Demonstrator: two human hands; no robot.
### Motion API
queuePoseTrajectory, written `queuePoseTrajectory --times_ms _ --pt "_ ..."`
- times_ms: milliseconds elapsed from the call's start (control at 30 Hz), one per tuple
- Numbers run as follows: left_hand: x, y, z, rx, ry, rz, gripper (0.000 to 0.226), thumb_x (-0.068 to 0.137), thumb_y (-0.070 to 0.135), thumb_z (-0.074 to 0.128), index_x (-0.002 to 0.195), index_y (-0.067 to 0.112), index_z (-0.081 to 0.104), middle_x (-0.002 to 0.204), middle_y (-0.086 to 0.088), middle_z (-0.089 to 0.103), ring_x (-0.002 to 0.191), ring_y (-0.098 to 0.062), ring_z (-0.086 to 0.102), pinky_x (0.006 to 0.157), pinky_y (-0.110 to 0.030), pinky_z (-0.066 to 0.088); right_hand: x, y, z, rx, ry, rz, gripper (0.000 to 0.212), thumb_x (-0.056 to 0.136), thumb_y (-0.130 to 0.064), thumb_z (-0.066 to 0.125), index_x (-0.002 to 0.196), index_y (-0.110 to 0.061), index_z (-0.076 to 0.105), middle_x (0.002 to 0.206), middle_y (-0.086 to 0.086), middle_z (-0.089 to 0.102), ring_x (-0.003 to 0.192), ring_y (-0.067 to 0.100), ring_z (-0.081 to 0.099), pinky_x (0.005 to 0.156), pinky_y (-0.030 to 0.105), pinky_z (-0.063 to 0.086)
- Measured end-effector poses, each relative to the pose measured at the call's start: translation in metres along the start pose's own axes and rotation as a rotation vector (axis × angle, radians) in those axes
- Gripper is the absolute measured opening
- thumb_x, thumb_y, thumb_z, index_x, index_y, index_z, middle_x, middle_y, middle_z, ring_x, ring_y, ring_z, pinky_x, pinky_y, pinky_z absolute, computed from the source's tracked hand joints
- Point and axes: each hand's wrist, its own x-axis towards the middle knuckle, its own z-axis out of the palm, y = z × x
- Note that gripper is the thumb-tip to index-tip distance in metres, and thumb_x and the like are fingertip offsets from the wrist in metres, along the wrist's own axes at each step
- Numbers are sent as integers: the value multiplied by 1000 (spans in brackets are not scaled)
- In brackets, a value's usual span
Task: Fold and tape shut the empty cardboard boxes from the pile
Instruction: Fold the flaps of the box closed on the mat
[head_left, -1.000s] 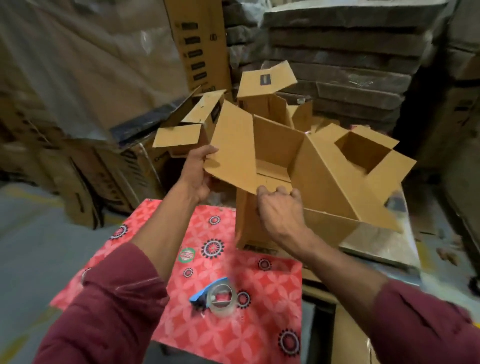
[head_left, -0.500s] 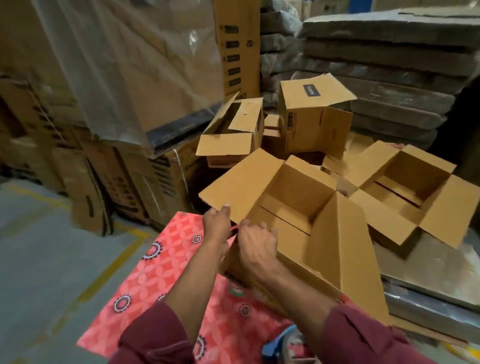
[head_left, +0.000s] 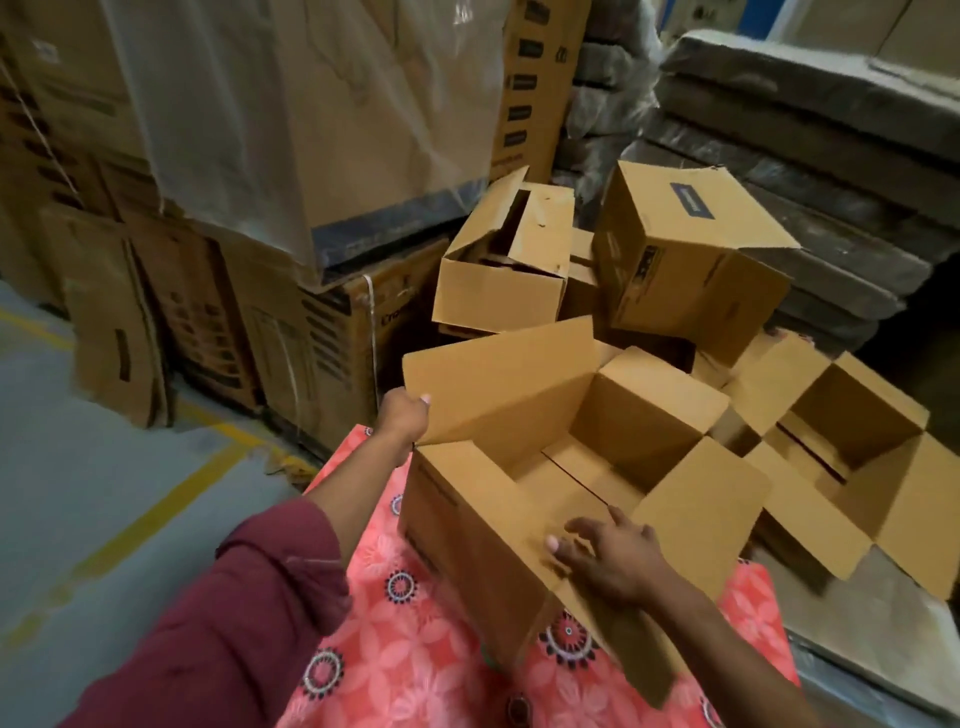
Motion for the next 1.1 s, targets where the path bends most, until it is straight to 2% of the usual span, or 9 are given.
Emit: queuePoseTrajectory --times_ms 100,200,267,433,533,633,767,900,1100 --pt "14 -5 9 88 88 -29 44 102 24 61 140 5 52 138 -23 61 125 -43 58 107 -48 48 -3 7 -4 -37 -36 -95 81 86 -92 25 131 -35 60 150 -7 52 156 25 15 120 57 15" --pt "-29 -12 18 151 114 -144 99 96 42 69 165 17 2 169 -28 14 155 -49 12 124 -53 19 -5 -10 13 -98 112 -169 59 92 -80 41 110 -30 68 129 -4 65 140 19 40 113 40 32" --pt "-70 -35 25 101 96 -247 109 95 48 70 165 18 -7 170 -27 -8 157 -49 -2 126 -56 12 -8 -33 40 -70 161 -233 55 95 -73 43 98 -25 68 109 0 69 117 21 58 97 36 42" --pt "-153 -101 41 28 92 -279 102 101 46 62 165 17 -12 170 -27 3 158 -40 7 124 -51 24 -11 -64 91 296 337 -258 50 99 -67 38 85 -23 57 87 -5 61 84 21 63 71 38 44" --pt "-184 -116 52 1 66 -190 91 106 39 54 165 17 -12 174 -14 -1 160 -33 7 127 -43 20 3 -33 64 209 368 -339 56 99 -74 27 102 -31 63 108 -10 67 113 15 61 96 40 47" --pt "-193 -120 60 17 -60 -85 81 110 29 49 165 24 -10 175 -1 -1 159 -23 13 127 -39 22 21 21 32 -109 163 -192 83 87 -86 5 119 -37 65 139 -13 62 152 20 28 119 54 23" --pt "-178 -116 49 111 -78 -47 77 107 13 50 168 22 4 167 2 24 153 -24 30 117 -30 32 16 59 35 -163 104 -113 94 84 -88 -2 130 -35 60 148 -10 55 155 25 19 118 59 19" --pt "-136 -130 13 43 -138 69 63 96 -2 58 150 29 47 146 -2 59 134 -28 56 113 -50 47 -11 2 73 -46 189 -72 75 95 -72 8 132 -29 57 148 -2 54 157 26 15 122 62 11" --pt "-101 -104 -46 290 -109 171 69 98 6 63 161 12 34 150 5 45 139 -17 46 111 -31 38 -28 -90 100 183 243 -6 44 106 -48 25 132 -31 56 145 -6 53 159 22 10 119 70 -2"
